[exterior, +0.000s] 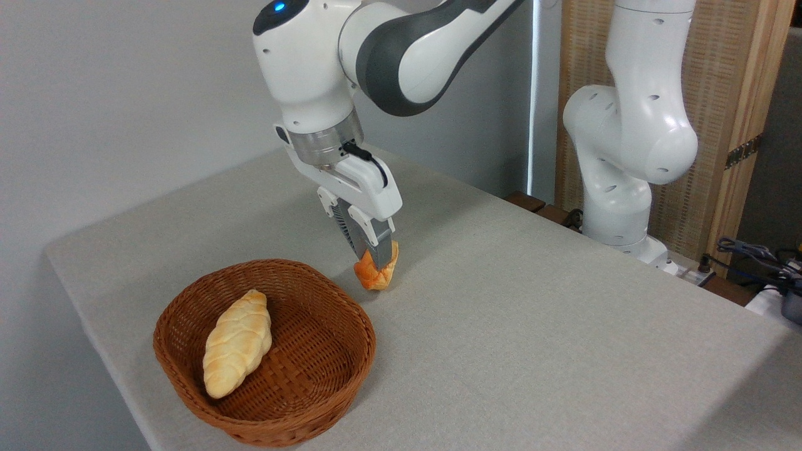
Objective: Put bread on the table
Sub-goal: 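Open the gripper to release the bun and raise it away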
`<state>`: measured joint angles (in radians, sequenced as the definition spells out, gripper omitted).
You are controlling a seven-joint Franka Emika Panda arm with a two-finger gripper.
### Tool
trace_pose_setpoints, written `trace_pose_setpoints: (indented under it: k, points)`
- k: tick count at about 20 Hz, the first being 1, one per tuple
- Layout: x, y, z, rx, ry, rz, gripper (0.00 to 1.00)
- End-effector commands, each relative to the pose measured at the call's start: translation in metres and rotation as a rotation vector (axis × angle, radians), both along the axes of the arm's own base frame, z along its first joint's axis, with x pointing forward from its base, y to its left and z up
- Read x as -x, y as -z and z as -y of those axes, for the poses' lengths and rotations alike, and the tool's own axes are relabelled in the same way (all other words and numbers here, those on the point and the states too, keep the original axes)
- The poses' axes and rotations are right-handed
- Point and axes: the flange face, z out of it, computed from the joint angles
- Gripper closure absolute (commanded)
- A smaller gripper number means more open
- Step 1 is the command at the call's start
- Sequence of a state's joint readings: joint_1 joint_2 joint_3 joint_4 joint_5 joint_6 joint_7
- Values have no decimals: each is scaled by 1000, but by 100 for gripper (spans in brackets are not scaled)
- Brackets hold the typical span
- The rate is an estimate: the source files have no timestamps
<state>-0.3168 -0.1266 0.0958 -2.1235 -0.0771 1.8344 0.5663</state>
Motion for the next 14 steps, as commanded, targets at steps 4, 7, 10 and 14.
trace_pose_setpoints:
  k: [4, 7, 10, 14]
  points:
    - [-4, -6, 3, 8, 17, 26, 0]
    - [-4, -9, 3, 10, 17, 32, 0]
    - [-9, -24, 2, 17, 13, 63, 0]
    - [-21, -57, -1, 35, -1, 129, 0]
